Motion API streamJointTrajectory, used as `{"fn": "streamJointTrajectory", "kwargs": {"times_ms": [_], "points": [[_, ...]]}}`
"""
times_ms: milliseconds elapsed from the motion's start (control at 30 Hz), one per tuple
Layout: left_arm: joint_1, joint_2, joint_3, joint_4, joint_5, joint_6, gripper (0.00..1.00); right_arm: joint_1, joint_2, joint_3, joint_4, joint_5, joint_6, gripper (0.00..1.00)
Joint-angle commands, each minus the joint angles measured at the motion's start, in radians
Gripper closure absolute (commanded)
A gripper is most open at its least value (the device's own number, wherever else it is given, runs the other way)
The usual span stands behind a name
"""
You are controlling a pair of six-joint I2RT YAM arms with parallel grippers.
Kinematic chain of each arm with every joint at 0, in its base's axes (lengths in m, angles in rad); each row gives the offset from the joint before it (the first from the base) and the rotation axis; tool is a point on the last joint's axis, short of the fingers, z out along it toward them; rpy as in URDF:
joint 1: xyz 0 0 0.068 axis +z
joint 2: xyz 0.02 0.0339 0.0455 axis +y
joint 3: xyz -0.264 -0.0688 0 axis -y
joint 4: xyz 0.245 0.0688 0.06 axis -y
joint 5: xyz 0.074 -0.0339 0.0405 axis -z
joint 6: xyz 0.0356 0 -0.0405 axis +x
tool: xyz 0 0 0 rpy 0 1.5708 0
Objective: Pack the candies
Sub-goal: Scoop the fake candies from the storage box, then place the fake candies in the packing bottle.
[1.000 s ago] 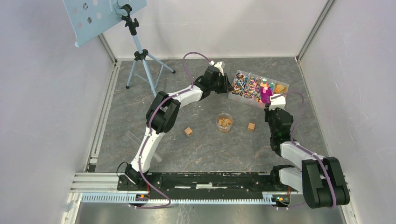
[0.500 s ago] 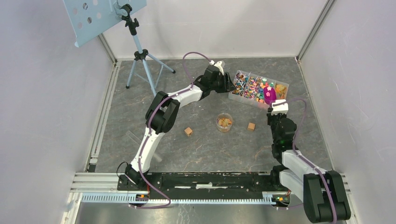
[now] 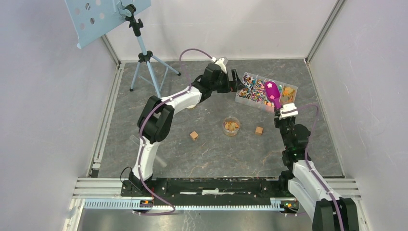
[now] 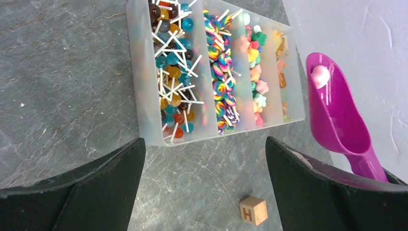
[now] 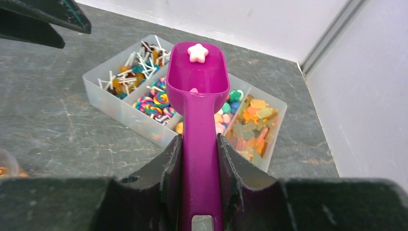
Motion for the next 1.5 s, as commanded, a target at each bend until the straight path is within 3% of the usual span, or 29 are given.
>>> {"fn": "streamJointTrajectory", "kwargs": {"times_ms": [0,333,667,900,1033,1467], "points": [[0.005,-0.146,-0.054,0.021,-0.049,0.049,0.0,-0.002,-0.048,0.087,-0.055,-0.124,-0.036,1.0],[0.015,-0.457,-0.205,-0.138,-0.146,0.212,0.0,0.008,-0.081,0.19,-0.221,-0.365,-0.083,1.0],[0.015,-0.876,-0.512,-0.252,-0.159,0.334,0.0,0.079,-0.057,0.295,-0.394,-0.572,-0.181,1.0],[0.014,-1.116,-0.677,-0.364,-0.132,0.389,0.0,0.122,-0.049,0.424,-0.695,-0.647,-0.323,1.0],[0.015,-1.206,-0.723,-0.423,-0.173,0.457,0.0,0.151,-0.046,0.521,-0.905,-0.614,-0.409,1.0],[0.015,-1.332,-0.813,-0.412,-0.256,0.546,0.0,0.246,-0.052,0.644,-1.223,-0.463,-0.505,1.0]]}}
